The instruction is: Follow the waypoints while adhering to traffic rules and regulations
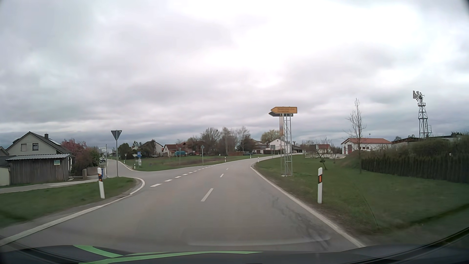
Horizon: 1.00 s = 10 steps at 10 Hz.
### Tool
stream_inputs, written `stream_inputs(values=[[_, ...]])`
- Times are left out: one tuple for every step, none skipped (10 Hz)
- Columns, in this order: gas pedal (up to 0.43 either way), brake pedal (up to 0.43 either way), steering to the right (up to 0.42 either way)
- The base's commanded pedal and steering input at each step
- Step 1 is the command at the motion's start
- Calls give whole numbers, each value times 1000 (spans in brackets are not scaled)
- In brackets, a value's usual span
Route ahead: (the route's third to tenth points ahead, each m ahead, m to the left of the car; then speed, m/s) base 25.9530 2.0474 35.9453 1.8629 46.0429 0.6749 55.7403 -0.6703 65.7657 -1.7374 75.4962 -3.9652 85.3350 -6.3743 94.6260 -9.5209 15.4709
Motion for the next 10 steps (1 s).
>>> stream_inputs(values=[[59,0,12],[59,0,11],[59,0,7],[59,0,3],[67,0,3],[67,0,3],[67,0,2],[67,0,3],[79,0,3],[79,0,2]])
